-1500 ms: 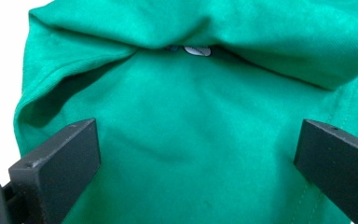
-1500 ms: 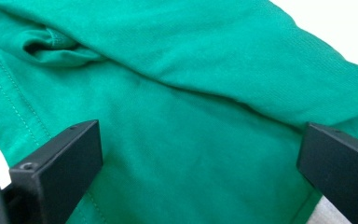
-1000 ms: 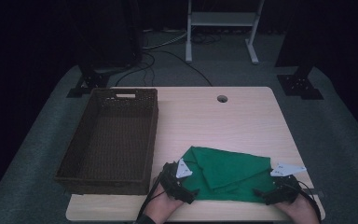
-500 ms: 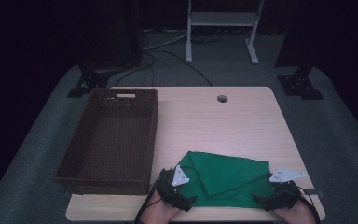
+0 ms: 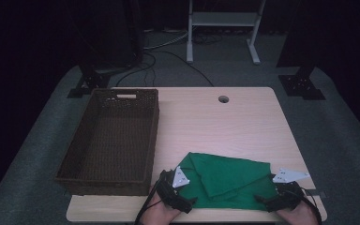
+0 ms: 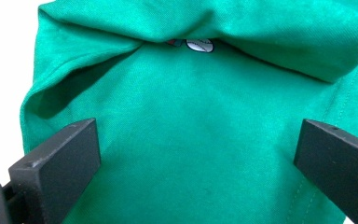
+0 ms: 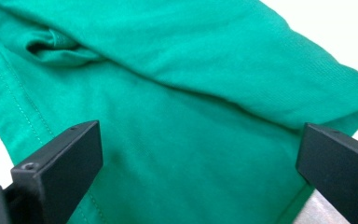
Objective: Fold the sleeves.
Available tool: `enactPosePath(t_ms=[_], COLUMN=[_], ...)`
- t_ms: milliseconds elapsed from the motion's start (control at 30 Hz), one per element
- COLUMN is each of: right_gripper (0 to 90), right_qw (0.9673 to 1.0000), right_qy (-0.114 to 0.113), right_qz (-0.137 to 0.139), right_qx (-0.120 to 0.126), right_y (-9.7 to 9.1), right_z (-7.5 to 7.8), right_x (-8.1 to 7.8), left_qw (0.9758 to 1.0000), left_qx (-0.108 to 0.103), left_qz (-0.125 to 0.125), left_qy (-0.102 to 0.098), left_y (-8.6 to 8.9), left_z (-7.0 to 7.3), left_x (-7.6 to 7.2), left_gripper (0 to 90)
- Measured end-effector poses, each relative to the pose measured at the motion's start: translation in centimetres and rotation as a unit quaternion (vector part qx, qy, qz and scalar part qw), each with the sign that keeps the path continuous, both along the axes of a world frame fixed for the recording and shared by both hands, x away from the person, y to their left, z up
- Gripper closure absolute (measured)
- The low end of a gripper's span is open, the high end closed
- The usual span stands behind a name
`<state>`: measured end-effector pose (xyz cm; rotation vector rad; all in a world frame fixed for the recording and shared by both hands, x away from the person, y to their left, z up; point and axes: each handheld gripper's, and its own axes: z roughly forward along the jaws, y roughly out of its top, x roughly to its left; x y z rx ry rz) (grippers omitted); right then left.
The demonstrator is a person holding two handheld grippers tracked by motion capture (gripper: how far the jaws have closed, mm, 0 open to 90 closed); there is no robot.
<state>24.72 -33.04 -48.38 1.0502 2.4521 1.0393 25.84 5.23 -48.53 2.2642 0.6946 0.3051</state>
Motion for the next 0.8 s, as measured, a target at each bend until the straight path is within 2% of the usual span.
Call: enactPosePath(t_ms=[333,800], right_gripper=[0.0,0.0], right_qw=[0.9996,0.9989], right_qy=[-0.005,-0.015], right_qz=[0.006,0.028], right_qx=[0.026,0.035], right_y=[0.2,1.8], right_z=[1.2,2.1], right_x=[0.3,1.0], left_qw=[1.0,1.0], left_qx=[0.001,0.0], left_qz=[0.001,0.002], left_qy=[0.0,-0.001], left_y=[0.2,0.3], left_z=[0.0,0.0], left_x=[-0.1,-0.1], left_gripper=[0.0,0.0])
